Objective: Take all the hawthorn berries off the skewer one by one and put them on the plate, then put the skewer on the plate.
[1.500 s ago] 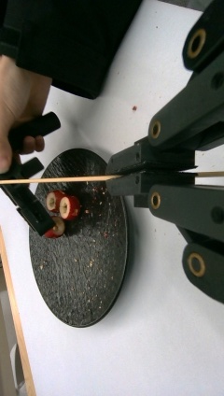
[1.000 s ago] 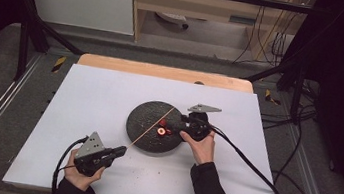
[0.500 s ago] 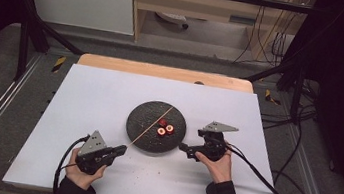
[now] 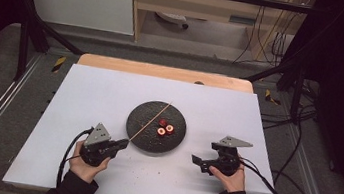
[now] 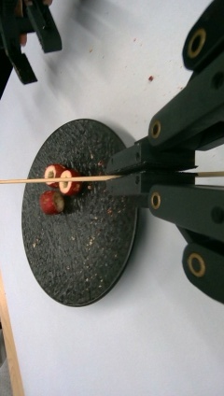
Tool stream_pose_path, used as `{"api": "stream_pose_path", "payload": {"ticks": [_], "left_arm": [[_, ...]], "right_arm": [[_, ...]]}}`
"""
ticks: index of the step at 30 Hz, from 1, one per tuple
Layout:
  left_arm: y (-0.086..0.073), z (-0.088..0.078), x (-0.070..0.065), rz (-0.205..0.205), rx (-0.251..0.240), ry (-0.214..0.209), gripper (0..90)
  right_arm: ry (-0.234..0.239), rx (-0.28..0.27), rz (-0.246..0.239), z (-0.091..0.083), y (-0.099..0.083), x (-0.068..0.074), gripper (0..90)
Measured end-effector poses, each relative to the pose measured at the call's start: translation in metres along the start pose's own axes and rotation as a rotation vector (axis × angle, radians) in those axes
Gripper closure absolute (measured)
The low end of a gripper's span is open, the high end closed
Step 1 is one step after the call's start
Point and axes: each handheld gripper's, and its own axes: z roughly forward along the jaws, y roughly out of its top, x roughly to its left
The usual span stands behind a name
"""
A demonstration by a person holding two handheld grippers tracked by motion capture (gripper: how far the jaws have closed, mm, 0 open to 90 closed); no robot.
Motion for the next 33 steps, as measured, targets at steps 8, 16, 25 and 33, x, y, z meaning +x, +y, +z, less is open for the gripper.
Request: {"api": "stream_pose_path", "payload": {"ticks": [8,16,25,33], "left_arm": [[0.011,0.011,0.003,-0.005,0.018,0.02,88.2],[0.021,0.029,0.007,-0.028,0.042,0.035,88.2],[0.021,0.048,0.013,-0.05,0.085,0.083,88.2],[0.018,0.058,0.013,-0.062,0.12,0.124,88.2]], "right_arm": [[-0.012,0.009,0.0,-0.008,-0.012,-0.005,1.5],[-0.015,0.011,0.0,-0.01,-0.015,-0.005,1.5],[-0.017,0.012,0.001,-0.011,-0.015,-0.006,1.5],[-0.017,0.0,0.004,-0.013,-0.016,-0.006,1.6]]}}
